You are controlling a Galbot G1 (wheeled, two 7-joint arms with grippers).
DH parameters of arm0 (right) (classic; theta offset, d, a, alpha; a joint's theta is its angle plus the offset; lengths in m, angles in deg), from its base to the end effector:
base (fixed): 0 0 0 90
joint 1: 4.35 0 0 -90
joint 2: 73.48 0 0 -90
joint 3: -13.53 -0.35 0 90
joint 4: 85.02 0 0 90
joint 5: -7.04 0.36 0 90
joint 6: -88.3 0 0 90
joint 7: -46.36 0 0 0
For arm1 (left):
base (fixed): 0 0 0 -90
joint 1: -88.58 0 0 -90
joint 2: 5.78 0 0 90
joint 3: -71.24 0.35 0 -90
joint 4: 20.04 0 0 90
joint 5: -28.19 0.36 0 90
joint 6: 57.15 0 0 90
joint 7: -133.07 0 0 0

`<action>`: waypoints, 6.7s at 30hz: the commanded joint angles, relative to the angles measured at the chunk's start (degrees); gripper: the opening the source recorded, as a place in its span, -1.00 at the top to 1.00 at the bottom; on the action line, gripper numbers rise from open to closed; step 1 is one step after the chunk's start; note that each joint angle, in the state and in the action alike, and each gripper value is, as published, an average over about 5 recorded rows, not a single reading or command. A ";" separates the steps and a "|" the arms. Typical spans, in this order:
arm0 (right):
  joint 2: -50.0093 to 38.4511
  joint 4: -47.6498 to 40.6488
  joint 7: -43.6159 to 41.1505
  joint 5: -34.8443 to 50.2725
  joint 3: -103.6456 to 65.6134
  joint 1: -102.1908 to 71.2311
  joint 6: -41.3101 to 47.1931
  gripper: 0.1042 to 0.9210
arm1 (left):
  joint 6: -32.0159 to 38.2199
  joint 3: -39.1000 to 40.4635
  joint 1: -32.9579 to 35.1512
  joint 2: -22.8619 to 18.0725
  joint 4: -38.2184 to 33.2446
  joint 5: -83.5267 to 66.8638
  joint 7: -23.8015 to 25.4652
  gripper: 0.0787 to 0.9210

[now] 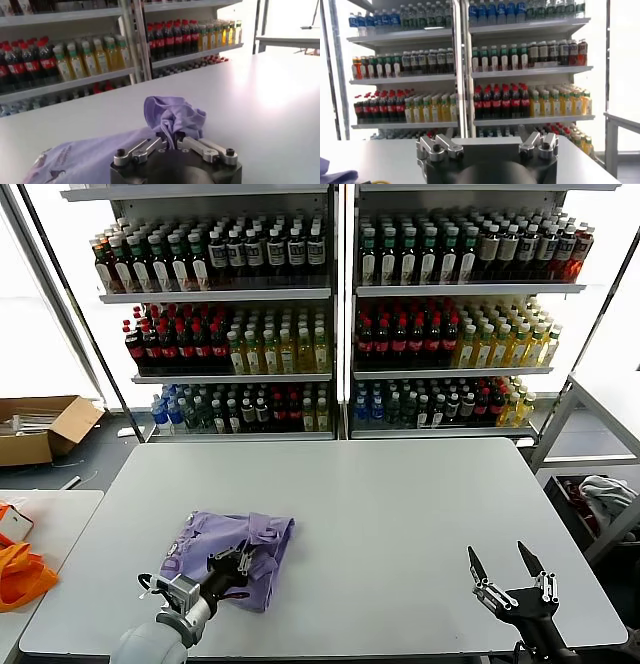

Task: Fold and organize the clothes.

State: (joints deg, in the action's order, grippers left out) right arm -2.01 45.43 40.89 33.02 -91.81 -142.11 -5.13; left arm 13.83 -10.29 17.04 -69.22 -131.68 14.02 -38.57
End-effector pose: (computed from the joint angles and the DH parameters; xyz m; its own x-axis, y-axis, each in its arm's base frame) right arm 0.1129 -0.1057 -0.2543 -0.9938 -0.1083 0.0233 -0.1073 0.9934 0.0405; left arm 0.2454 0.0531 -0.3100 -0.8545 0.3616 0.3728 0.4183 0.9047 0.0812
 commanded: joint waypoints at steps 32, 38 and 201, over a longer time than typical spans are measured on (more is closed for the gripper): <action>0.16 1.00 0.08 -0.59 1.47 -0.23 0.10 -0.76 | -13.80 -12.17 1.16 2.88 2.34 -25.46 -8.63 -0.77; 0.24 0.88 0.10 -0.22 0.82 -0.89 -0.43 -0.76 | -13.91 -8.53 -3.21 1.24 8.22 -24.36 -8.25 -0.77; 6.73 -27.36 23.72 19.04 35.24 39.49 22.31 -0.76 | 3.65 9.18 -12.25 4.37 -5.10 -27.09 -17.58 -0.77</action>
State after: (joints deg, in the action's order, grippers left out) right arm 2.30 23.39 60.51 47.31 -59.23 -107.46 15.73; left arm 17.15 0.85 3.10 -65.57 -135.67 -13.72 -56.14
